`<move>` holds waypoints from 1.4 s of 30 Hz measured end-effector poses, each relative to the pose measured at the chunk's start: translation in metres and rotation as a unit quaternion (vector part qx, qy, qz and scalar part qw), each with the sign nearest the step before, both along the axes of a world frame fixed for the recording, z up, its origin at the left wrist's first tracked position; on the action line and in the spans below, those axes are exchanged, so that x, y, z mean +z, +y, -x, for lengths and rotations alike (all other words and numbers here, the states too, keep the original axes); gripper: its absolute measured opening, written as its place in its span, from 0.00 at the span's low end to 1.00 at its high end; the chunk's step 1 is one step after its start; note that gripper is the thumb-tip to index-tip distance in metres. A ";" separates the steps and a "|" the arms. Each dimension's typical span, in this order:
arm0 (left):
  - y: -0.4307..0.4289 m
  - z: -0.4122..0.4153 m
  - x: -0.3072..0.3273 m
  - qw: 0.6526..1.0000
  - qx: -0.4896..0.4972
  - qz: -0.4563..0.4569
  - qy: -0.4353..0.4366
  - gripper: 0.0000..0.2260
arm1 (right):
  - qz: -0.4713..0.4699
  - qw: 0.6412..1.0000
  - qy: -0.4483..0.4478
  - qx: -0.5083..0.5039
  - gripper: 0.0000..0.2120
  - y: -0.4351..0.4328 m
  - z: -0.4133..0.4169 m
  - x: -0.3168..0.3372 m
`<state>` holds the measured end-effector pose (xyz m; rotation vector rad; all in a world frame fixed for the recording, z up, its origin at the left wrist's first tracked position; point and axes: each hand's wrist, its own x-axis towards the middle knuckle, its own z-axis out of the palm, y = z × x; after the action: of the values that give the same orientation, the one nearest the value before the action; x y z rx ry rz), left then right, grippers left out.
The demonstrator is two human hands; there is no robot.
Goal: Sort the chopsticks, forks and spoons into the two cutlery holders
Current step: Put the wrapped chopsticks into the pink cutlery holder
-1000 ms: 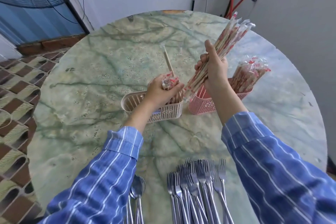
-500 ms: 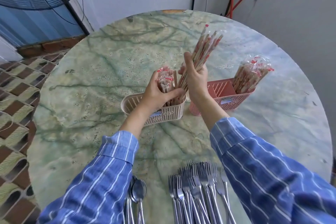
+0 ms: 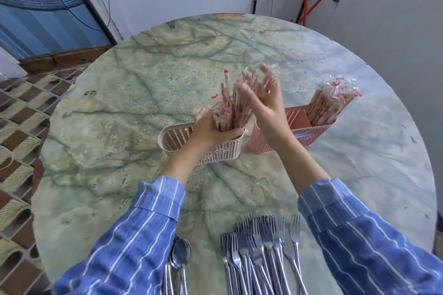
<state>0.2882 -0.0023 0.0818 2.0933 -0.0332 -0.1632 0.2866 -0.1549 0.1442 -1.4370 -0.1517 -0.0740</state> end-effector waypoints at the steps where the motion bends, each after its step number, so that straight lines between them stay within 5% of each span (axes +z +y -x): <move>1: 0.000 0.000 0.000 1.000 -0.002 0.002 0.002 0.34 | 0.014 0.999 -0.022 -0.020 0.16 -0.001 -0.003 0.003; 7: -0.002 0.002 0.005 0.999 0.022 0.049 -0.006 0.38 | 0.161 0.987 -0.017 -0.010 0.13 0.007 0.006 -0.028; 10: -0.002 0.002 0.005 0.999 0.029 0.032 -0.013 0.30 | 0.133 0.990 0.003 0.045 0.17 0.007 0.010 -0.032; 13: -0.002 0.001 0.004 1.000 0.011 0.015 -0.012 0.32 | 0.095 0.993 -0.059 0.037 0.26 0.006 0.006 -0.014; 19: -0.003 0.003 0.007 0.999 0.000 0.045 -0.017 0.36 | 0.253 0.950 -0.183 -0.004 0.12 0.015 -0.015 -0.005; 26: -0.002 0.005 0.010 0.999 0.026 0.041 -0.022 0.36 | 0.296 0.940 -0.156 0.063 0.13 0.003 -0.001 -0.020; 28: -0.001 0.010 0.011 0.998 0.033 0.010 -0.047 0.38 | 0.281 0.946 -0.143 0.069 0.17 -0.003 0.003 -0.013; 32: -0.002 0.025 0.024 0.975 0.018 0.094 -0.198 0.47 | 0.279 0.950 -0.129 0.055 0.19 -0.006 0.005 -0.016; 37: -0.008 0.026 0.020 0.957 -0.028 0.030 -0.288 0.25 | 0.297 0.943 -0.137 0.055 0.20 -0.002 0.007 -0.032; 42: -0.007 0.019 0.013 0.954 0.022 0.019 -0.299 0.17 | 0.319 0.933 -0.161 0.049 0.18 -0.004 0.006 -0.035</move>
<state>0.2688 -0.0096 0.0952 2.0318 -0.3493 0.4992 0.2808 -0.1588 0.1091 -2.0572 -0.5580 -0.1924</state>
